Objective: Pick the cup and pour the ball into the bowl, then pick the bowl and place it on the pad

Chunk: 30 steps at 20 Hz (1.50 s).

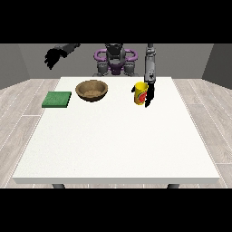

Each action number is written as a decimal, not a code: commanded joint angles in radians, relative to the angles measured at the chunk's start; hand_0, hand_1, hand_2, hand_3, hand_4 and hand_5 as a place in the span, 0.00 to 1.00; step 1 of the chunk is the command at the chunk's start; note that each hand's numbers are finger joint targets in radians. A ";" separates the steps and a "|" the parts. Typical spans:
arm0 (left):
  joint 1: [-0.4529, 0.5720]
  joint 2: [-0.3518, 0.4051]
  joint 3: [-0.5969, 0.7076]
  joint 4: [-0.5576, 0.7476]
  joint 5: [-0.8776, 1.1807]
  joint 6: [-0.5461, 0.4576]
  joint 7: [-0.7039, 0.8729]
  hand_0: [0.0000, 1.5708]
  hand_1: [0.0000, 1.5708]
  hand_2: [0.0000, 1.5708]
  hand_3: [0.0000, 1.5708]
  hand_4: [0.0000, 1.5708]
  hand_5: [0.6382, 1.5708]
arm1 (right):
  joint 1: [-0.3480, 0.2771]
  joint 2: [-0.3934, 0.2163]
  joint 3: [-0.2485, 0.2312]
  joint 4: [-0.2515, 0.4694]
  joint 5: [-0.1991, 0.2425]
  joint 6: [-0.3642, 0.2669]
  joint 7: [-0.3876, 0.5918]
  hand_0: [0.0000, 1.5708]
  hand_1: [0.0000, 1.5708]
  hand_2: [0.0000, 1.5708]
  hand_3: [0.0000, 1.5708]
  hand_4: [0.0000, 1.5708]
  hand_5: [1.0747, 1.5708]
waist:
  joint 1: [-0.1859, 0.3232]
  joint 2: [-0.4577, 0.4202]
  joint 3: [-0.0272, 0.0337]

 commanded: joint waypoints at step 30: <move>-0.385 -0.125 -0.637 0.283 -0.994 0.530 0.893 0.87 0.87 1.00 1.00 0.92 0.97 | -0.016 -0.190 -0.166 0.458 -0.117 0.196 0.015 0.00 0.00 0.00 0.00 0.44 0.98 | 0.049 -0.298 0.0032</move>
